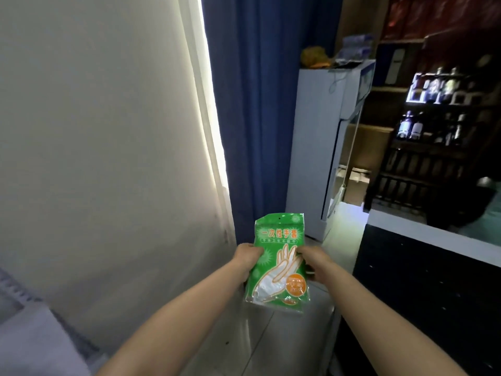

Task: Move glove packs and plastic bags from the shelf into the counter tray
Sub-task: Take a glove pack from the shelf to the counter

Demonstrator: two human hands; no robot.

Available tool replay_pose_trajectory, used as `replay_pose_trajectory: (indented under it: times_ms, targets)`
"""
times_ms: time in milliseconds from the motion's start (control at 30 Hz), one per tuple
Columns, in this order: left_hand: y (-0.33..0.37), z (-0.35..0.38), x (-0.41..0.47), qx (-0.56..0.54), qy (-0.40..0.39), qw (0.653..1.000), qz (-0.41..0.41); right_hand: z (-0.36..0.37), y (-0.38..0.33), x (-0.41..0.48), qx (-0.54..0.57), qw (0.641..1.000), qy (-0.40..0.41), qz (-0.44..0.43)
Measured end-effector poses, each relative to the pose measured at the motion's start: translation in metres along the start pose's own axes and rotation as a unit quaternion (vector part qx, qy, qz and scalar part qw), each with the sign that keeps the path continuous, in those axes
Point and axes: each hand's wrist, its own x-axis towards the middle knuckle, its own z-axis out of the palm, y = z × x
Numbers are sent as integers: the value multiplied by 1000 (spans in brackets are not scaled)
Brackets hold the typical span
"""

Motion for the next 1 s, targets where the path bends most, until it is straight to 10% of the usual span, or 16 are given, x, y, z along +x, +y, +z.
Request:
replay_pose_trajectory:
  times_ms: [467, 1000]
  targets:
    - [105, 69, 246, 140, -236, 958, -90, -49, -66, 210, 165, 973, 83, 136]
    - [227, 244, 394, 153, -313, 936, -57, -185, -155, 333, 258, 942, 184, 109]
